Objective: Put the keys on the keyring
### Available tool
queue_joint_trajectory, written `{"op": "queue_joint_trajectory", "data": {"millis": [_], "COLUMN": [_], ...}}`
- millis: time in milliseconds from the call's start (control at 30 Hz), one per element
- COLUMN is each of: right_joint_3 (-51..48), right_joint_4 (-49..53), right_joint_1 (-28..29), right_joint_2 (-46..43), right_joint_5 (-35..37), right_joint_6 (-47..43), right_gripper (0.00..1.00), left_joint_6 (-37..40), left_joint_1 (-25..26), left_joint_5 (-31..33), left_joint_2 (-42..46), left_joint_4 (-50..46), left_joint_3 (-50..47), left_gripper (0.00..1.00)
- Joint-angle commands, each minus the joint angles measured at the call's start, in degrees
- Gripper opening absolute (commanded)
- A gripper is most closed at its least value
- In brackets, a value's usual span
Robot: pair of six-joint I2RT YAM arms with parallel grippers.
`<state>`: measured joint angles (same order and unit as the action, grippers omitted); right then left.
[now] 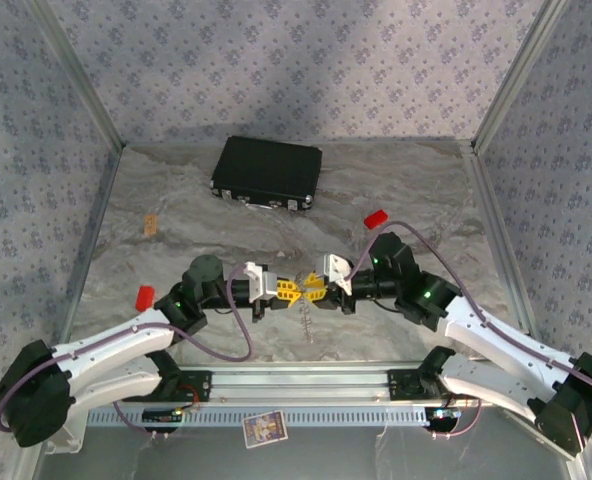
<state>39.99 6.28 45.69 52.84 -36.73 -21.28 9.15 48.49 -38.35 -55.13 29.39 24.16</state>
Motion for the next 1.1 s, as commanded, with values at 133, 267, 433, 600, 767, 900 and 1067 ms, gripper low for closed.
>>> {"op": "queue_joint_trajectory", "data": {"millis": [133,267,433,600,767,900,1067], "right_joint_3": [-0.29,0.03,1.46,5.79,10.04,12.35,14.78], "right_joint_4": [-4.37,-4.44,-1.59,8.46,16.34,18.61,21.52], "right_joint_1": [0.88,1.13,1.42,2.00,2.45,3.11,4.29], "right_joint_2": [0.77,1.21,1.91,2.30,4.46,6.27,7.87], "right_joint_5": [-1.77,-2.27,-2.03,1.81,4.04,4.23,5.34], "right_joint_6": [2.05,1.99,0.72,-3.63,-6.73,-6.97,-8.31], "right_gripper": [0.14,0.08,0.00,0.00,0.00,0.00,0.00], "left_joint_6": [-1.41,-1.50,-0.79,3.42,4.74,4.83,4.84], "left_joint_1": [0.29,0.36,0.31,0.35,0.32,0.31,0.36], "left_joint_5": [-3.28,-3.40,-1.72,1.40,2.70,2.25,1.98], "left_joint_2": [-0.20,-0.35,-0.03,1.86,2.56,1.63,1.10], "left_joint_4": [4.72,5.07,2.81,-7.86,-10.68,-10.84,-11.40], "left_joint_3": [0.89,0.86,1.47,3.60,3.86,4.18,4.88], "left_gripper": [0.00,0.00,0.12,0.17,0.17,0.12,0.05]}}
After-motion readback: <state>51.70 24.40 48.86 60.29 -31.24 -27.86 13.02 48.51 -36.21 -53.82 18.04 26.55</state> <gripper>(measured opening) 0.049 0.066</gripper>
